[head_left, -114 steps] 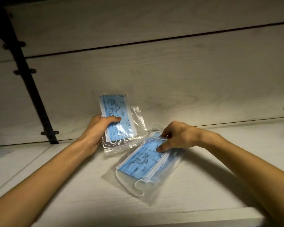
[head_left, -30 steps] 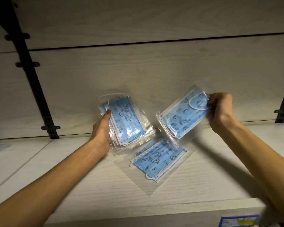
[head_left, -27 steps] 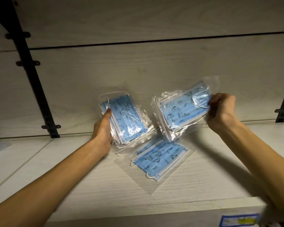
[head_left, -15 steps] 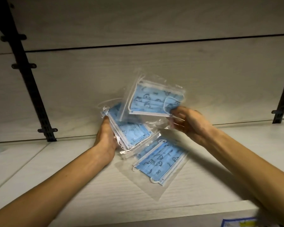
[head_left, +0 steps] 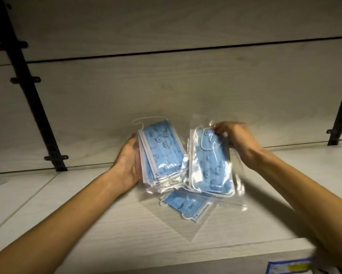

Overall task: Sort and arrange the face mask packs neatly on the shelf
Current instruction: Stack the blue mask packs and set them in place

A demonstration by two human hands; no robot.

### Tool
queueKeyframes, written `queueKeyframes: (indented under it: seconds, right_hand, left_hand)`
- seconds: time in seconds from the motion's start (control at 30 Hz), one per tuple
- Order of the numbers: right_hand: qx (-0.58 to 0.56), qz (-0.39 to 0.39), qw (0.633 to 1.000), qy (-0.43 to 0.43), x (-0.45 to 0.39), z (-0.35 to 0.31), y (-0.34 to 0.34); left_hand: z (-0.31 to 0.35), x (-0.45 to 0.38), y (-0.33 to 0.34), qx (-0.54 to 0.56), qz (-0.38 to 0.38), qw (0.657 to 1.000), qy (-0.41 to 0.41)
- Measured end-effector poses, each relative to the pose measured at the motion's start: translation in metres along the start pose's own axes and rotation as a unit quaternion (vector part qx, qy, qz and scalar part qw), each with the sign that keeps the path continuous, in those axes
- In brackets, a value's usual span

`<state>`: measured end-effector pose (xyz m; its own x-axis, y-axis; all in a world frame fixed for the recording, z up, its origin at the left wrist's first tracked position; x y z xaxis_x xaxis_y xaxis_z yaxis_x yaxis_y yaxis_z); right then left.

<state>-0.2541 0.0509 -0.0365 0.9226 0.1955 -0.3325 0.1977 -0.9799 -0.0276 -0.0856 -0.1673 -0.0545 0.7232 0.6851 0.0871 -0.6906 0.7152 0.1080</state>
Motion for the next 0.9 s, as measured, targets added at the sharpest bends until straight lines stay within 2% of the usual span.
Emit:
queueKeyframes:
  seconds: [0.07, 0.1, 0.23, 0.3, 0.4, 0.47, 0.53, 0.63, 0.67, 0.8, 0.9]
  right_hand:
    - [0.058, -0.058, 0.993, -0.089, 0.007, -0.003, 0.002]
    - [0.063, -0.081, 0.989, -0.108, 0.010, -0.004, 0.006]
    - [0.033, -0.097, 0.987, -0.121, 0.022, 0.000, 0.028]
    - [0.013, -0.103, 0.990, -0.099, 0.026, 0.003, 0.037]
    - [0.023, -0.101, 0.991, -0.090, 0.025, 0.003, 0.035]
    - [0.150, -0.056, 0.976, -0.148, 0.016, 0.001, 0.024]
    - [0.333, -0.060, 0.929, -0.150, 0.008, 0.005, 0.009]
    - [0.481, -0.184, 0.857, -0.020, 0.008, 0.016, -0.006]
    - [0.489, -0.214, 0.846, -0.004, 0.010, 0.017, -0.008]
    - [0.468, -0.269, 0.842, -0.015, 0.017, 0.015, 0.003]
    - [0.454, -0.258, 0.853, -0.004, 0.018, 0.015, 0.005]
  left_hand:
    - [0.000, -0.001, 0.002, -0.036, -0.039, 0.999, 0.011]
    - [0.000, 0.000, 0.003, -0.062, -0.056, 0.996, 0.024]
    - [-0.004, 0.006, 0.012, -0.139, -0.160, 0.976, 0.049]
    - [-0.009, 0.007, 0.012, -0.166, -0.184, 0.968, 0.045]
    - [-0.012, 0.001, 0.005, -0.174, -0.140, 0.974, 0.047]
    - [-0.010, -0.004, 0.000, -0.174, -0.091, 0.979, 0.054]
    - [-0.003, -0.010, -0.006, -0.179, -0.023, 0.980, 0.088]
    - [0.003, -0.017, -0.015, -0.184, 0.034, 0.977, 0.105]
    - [0.005, -0.019, -0.017, -0.187, 0.048, 0.975, 0.107]
    - [0.009, -0.022, -0.022, -0.168, 0.101, 0.972, 0.127]
    - [0.008, -0.022, -0.022, -0.155, 0.118, 0.973, 0.126]
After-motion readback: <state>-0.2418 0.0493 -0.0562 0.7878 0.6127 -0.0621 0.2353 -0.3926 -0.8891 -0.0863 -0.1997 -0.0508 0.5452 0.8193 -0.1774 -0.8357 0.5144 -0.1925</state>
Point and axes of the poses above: each hand's wrist, its own x-axis away from the middle knuckle, its own y-axis out of the palm, z = x × y, the point moved 3 cm from there along -x, towards the middle knuckle, and after that the axes turned 11 degrees about z, right-handed, at the moved point
